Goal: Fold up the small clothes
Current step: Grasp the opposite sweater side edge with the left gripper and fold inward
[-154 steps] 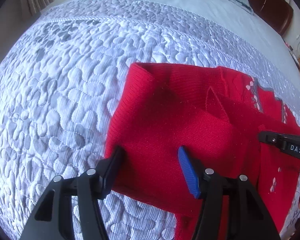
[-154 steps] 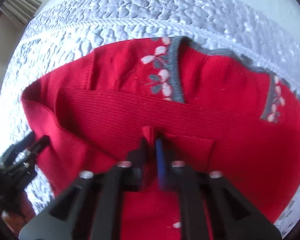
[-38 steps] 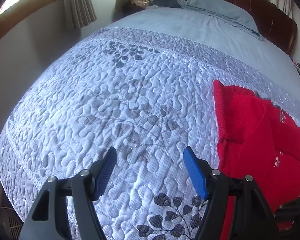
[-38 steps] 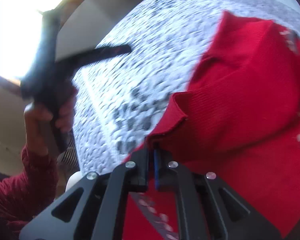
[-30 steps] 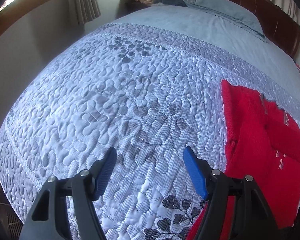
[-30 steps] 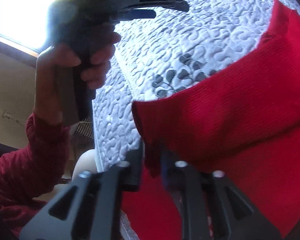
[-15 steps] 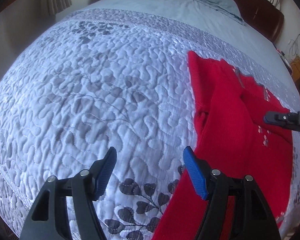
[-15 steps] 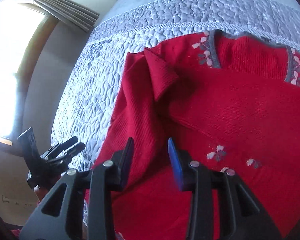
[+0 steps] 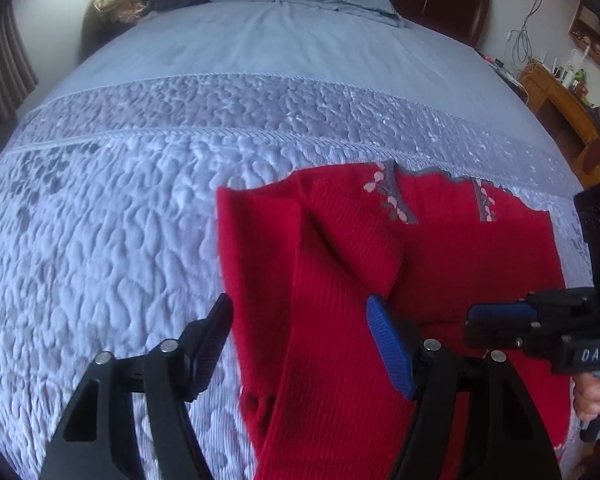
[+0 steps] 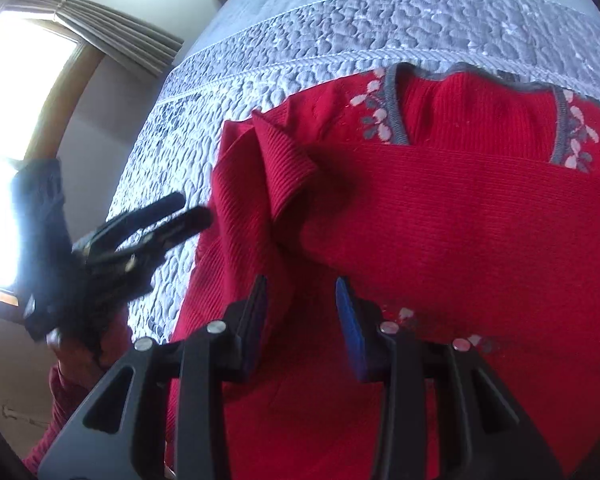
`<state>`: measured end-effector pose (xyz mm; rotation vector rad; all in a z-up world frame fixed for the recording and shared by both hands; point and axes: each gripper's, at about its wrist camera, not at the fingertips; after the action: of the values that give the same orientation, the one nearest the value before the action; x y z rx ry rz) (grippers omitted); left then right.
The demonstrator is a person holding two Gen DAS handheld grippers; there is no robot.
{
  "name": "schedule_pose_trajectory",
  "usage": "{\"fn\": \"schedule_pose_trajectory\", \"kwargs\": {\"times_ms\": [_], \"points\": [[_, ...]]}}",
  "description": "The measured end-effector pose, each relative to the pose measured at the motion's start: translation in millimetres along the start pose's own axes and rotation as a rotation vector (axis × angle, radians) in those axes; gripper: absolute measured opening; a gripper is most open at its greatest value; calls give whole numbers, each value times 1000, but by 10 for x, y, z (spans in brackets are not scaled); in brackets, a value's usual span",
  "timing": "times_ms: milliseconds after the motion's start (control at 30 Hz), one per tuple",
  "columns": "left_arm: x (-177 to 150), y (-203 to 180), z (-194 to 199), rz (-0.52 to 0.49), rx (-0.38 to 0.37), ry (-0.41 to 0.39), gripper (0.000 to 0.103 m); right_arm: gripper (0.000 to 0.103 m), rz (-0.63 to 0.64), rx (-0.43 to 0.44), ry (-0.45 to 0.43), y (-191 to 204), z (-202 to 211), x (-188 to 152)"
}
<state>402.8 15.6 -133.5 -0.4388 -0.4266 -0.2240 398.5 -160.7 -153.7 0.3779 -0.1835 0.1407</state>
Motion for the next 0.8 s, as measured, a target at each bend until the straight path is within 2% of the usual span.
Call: {"fn": "schedule_pose_trajectory", "kwargs": {"times_ms": [67, 133, 167, 200, 233, 267, 400, 533, 600, 700, 800], "points": [[105, 63, -142, 13, -4, 23, 70, 36, -1, -9, -3, -57, 4, 1], [129, 131, -243, 33, -68, 51, 66, 36, 6, -22, -4, -120, 17, -18], [97, 148, -287, 40, -92, 71, 48, 36, 7, -27, -4, -145, 16, -17], [79, 171, -345, 53, -107, 101, 21, 36, 6, -28, -3, -174, 26, -23], [61, 207, -375, 76, -124, 115, 13, 36, 3, -30, -4, -191, 21, -16], [39, 253, -383, 106, -148, 110, 10, 36, 2, -30, -6, -200, 20, -13], [-54, 393, -211, 168, -133, 40, 7, 36, -8, 1, -10, -179, 25, 28], [-113, 605, 163, 211, -79, -43, 7, 35, -25, -12, -18, -75, -50, 176], [-131, 745, 384, 219, -25, -85, 7, 34, -35, -12, -21, -35, -96, 240], [-112, 881, 560, 205, 41, -107, 7, 34, -47, 1, -18, 48, -166, 293], [-103, 955, 596, 214, 41, -94, 7, 34, -39, 1, -2, 154, -258, 254]]}}
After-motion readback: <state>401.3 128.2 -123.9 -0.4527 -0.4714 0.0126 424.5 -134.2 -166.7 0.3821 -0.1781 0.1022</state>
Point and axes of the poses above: each gripper's, at about its wrist camera, not at the fingertips, and z roughly against the way its jaws point, y to its left, x to its top, and after that the axes turned 15 degrees about -x, right-handed
